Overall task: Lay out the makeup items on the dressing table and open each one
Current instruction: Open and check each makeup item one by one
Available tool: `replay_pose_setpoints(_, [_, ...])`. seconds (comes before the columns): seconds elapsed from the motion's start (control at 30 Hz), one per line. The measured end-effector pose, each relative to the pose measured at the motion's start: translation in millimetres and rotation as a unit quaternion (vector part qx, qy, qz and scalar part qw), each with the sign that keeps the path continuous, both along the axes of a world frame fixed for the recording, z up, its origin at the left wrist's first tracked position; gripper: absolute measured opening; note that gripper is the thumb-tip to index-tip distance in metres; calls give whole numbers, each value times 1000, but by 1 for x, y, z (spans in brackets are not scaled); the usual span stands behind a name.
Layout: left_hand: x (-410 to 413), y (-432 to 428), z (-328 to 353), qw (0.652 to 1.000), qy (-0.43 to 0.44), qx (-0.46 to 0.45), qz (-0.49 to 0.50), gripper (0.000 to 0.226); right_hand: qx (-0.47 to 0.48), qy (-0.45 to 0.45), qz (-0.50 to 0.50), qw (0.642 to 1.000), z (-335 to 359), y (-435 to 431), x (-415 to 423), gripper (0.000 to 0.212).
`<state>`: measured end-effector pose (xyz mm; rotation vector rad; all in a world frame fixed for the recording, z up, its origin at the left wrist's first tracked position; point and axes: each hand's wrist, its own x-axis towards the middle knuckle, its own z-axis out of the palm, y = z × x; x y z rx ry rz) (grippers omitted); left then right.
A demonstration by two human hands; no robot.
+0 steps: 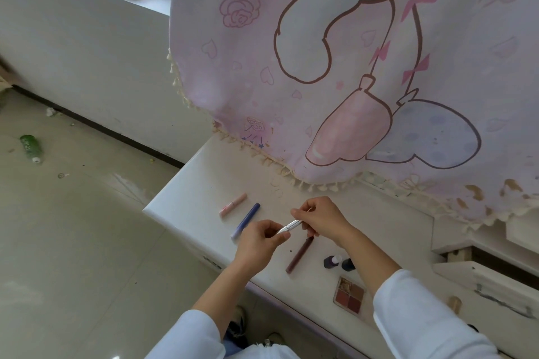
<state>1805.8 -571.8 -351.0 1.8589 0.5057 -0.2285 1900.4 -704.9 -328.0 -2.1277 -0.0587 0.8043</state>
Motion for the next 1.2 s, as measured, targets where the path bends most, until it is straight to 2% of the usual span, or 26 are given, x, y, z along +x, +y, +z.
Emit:
replay_pose_setpoints(0.07, [0, 0, 0, 1000, 2, 3, 0, 15, 21, 19, 3, 1000, 1, -1, 1, 3])
replay_pose_setpoints(0.13, [-1, 0, 0, 1000, 4, 6, -2, 14, 34, 36, 17, 999, 2, -2, 2, 10])
replay_pose_setpoints(0.23, [-1, 0, 0, 1000, 4, 10, -4, 15, 13, 41, 28, 999, 1, -1, 0, 9])
replay_pose_setpoints(0.3, [0, 0, 1, 1000, 4, 11, -6, 17, -13, 29, 14, 999, -1, -2, 1, 30])
replay_pose_setpoints(0.33, [1, 0, 1, 1000, 4, 11, -6, 17, -23, 19, 11, 999, -1, -2, 1, 34])
replay_pose_setpoints(0.5, [3, 0, 1, 1000, 4, 3, -5, 17, 31, 22, -12, 999, -2, -5, 6, 8])
replay_pose_setpoints(0.6, [4, 0, 0, 1000, 6, 1, -2, 13, 64, 32, -22, 997, 0, -6, 8, 11])
replay_pose_setpoints(0.67, [5, 1, -1, 1000, 6, -2, 0, 11, 71, 38, -25, 996, -1, -7, 9, 6])
replay_pose_setpoints(0.77, [6, 1, -3, 1000, 7, -2, 3, 8, 51, 45, -52, 996, -5, -6, 10, 23])
replay_pose_setpoints(0.93, [8, 3, -6, 1000, 11, -1, 7, 8, 50, 39, -73, 995, -9, -6, 14, 8])
replay_pose_setpoints(1.2, [12, 6, -15, 1000, 27, -3, 15, 6, 88, 55, -137, 985, -13, -4, 23, 15])
